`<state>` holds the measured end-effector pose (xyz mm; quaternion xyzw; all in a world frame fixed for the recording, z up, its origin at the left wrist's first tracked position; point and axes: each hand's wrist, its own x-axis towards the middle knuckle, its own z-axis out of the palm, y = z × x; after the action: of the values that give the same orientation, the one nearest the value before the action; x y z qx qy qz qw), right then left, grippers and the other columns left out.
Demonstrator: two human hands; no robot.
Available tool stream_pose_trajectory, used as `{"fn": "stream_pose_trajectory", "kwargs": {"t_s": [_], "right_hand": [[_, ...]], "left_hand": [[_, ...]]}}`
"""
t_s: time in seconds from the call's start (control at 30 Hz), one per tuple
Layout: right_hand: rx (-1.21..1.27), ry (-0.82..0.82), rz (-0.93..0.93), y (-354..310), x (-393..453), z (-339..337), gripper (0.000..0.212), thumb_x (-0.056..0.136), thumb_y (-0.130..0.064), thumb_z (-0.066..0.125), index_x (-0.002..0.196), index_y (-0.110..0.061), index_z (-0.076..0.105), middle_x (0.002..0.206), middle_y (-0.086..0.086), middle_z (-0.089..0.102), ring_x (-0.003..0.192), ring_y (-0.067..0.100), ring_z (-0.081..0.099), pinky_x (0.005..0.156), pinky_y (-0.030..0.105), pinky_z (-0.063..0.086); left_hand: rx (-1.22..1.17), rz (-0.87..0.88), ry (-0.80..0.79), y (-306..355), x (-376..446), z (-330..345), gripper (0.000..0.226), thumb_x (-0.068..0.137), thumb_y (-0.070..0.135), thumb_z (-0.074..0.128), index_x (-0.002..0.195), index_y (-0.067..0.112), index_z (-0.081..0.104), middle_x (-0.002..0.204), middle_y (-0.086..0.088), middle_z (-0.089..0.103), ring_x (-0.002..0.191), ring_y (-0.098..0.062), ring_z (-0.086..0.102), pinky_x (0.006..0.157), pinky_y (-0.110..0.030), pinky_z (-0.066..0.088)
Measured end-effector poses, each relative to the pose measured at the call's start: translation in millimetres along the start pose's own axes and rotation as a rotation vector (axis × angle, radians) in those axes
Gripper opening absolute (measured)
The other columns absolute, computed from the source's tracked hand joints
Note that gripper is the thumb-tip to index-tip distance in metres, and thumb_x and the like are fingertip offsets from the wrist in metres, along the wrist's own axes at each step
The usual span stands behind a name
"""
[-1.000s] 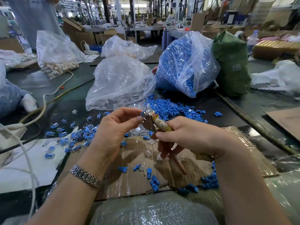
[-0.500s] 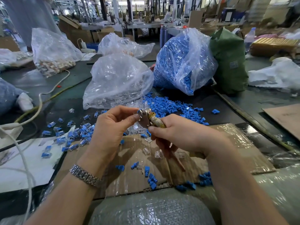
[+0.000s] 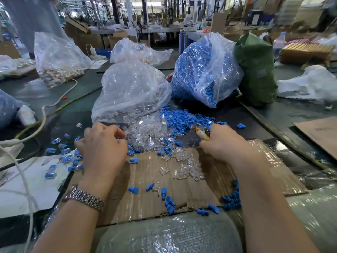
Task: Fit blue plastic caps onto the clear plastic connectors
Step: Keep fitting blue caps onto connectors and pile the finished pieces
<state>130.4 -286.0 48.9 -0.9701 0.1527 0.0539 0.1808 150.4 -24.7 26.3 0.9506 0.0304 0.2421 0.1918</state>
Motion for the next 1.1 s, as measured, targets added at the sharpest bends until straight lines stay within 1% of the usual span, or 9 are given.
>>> {"fn": "stream_pose_trajectory", "kwargs": {"t_s": [0.13,0.27,0.33,0.47,0.57,0.8,0.93,1.0,1.1], "right_hand": [[-0.081,-0.027,0.079,0,4,8,0.028,0.092,-0.037,0.062,0.098,-0.015,0.046,0.124,0.017,0.047,0.111,0.038,0.050,0.099,0.048,0.047],[-0.148,-0.009,0.076,-2,3,11,0.056,0.087,-0.058,0.067,0.119,-0.015,0.052,0.133,0.016,0.046,0.123,0.037,0.044,0.104,0.052,0.042],[-0.152,0.092,0.007,-9,-1,11,0.067,0.086,-0.062,0.068,0.131,-0.017,0.049,0.138,0.013,0.042,0.130,0.035,0.039,0.105,0.057,0.036],[0.044,0.222,-0.439,-41,-15,16,0.022,0.090,-0.052,0.068,0.102,-0.034,0.061,0.109,-0.009,0.057,0.114,0.018,0.046,0.097,0.049,0.033],[-0.062,0.158,-0.584,-60,-20,29,0.020,0.093,-0.052,0.065,0.099,-0.033,0.067,0.105,-0.009,0.061,0.111,0.018,0.046,0.094,0.047,0.031],[-0.287,0.117,-0.571,-71,-18,48,0.026,0.101,-0.039,0.054,0.119,-0.024,0.063,0.117,0.002,0.058,0.121,0.026,0.042,0.102,0.055,0.031],[-0.251,0.132,-0.565,-70,-15,47,0.019,0.101,-0.018,0.047,0.105,-0.025,0.064,0.096,-0.003,0.052,0.114,0.025,0.047,0.096,0.049,0.032],[-0.198,0.111,-0.542,-63,-13,41,0.015,0.099,-0.021,0.052,0.093,-0.030,0.064,0.088,-0.007,0.049,0.109,0.025,0.049,0.096,0.047,0.031],[-0.047,0.090,-0.450,-50,-8,31,0.009,0.097,-0.031,0.062,0.091,-0.030,0.068,0.091,-0.008,0.063,0.107,0.022,0.055,0.105,0.049,0.034]], "left_hand": [[-0.106,0.274,-0.089,12,-7,11,0.020,0.088,0.011,0.067,0.097,0.028,0.074,0.098,0.006,0.052,0.103,-0.019,0.047,0.089,-0.041,0.035],[-0.078,0.438,-0.192,20,-11,22,0.026,0.096,0.023,0.063,0.115,0.036,0.072,0.104,0.013,0.050,0.099,-0.005,0.033,0.085,-0.031,0.025],[-0.057,0.480,-0.235,22,-12,26,0.026,0.098,0.029,0.060,0.120,0.039,0.070,0.107,0.014,0.051,0.100,-0.005,0.034,0.087,-0.031,0.027],[-0.035,0.527,-0.269,23,-14,29,0.024,0.097,0.035,0.062,0.120,0.039,0.068,0.104,0.020,0.047,0.101,-0.004,0.036,0.095,-0.032,0.030],[-0.042,0.511,-0.254,21,-13,30,0.024,0.093,0.036,0.067,0.117,0.031,0.069,0.106,0.013,0.055,0.105,-0.011,0.047,0.092,-0.032,0.031],[-0.038,0.489,-0.268,20,-9,32,0.022,0.093,0.021,0.067,0.115,0.025,0.071,0.101,0.008,0.052,0.099,-0.011,0.042,0.094,-0.033,0.037],[-0.033,0.481,-0.293,18,-10,32,0.019,0.094,0.029,0.067,0.112,0.029,0.069,0.104,0.008,0.052,0.104,-0.012,0.045,0.099,-0.033,0.040],[-0.036,0.490,-0.307,18,-11,30,0.013,0.093,0.033,0.064,0.105,0.030,0.068,0.102,0.009,0.049,0.102,-0.011,0.043,0.097,-0.035,0.040],[-0.039,0.499,-0.300,20,-13,28,0.006,0.090,0.036,0.062,0.093,0.032,0.063,0.097,0.010,0.047,0.097,-0.010,0.042,0.096,-0.037,0.042]]}}
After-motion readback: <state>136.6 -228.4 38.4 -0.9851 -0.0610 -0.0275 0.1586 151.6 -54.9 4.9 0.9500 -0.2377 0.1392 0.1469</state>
